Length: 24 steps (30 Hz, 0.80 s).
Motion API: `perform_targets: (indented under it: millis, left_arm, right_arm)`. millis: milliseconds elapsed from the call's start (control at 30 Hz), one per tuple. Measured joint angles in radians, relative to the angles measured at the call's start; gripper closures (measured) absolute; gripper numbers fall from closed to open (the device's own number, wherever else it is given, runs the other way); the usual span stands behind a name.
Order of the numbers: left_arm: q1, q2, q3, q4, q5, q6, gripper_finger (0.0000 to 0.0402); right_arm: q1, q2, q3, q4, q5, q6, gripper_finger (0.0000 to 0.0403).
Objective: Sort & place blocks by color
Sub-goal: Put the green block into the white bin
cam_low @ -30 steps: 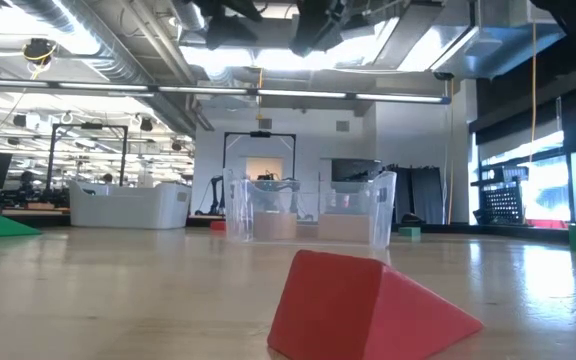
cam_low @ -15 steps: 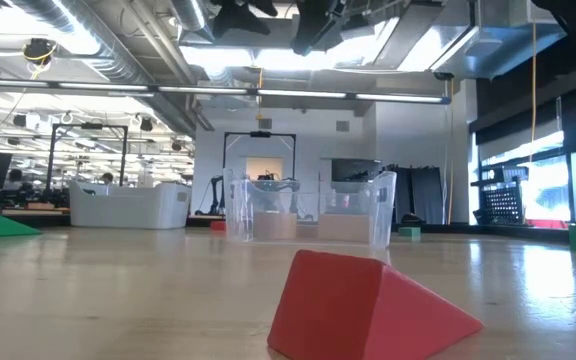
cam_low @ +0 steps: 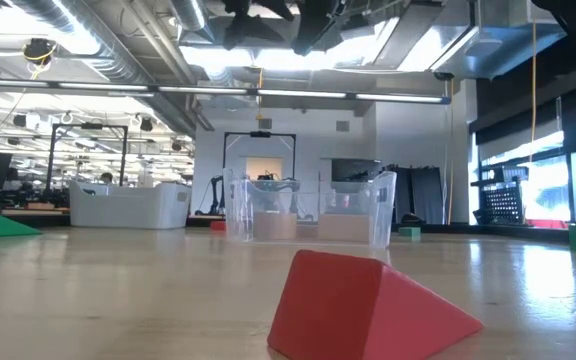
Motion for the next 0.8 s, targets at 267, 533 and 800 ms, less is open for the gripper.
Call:
perform_targets:
  millis: [267, 533, 800]
  left_arm:
    - [0.004, 0.015, 0.0, 0.005, 0.014, 0.023, 0.0215]
    - [0.013, 0.036, 0.001, 0.01, 0.06, 0.023, 0.0215]
    - [0.012, 0.039, 0.001, 0.011, 0.045, 0.026, 0.0215]
  right_arm:
    - [0.006, 0.0, -0.001, -0.001, 0.002, -0.026, 0.023]
    - [0.016, 0.0, -0.001, 0.007, 0.004, -0.03, 0.023]
    - [0.018, 0.0, -0.001, 0.009, 0.006, -0.026, 0.023]
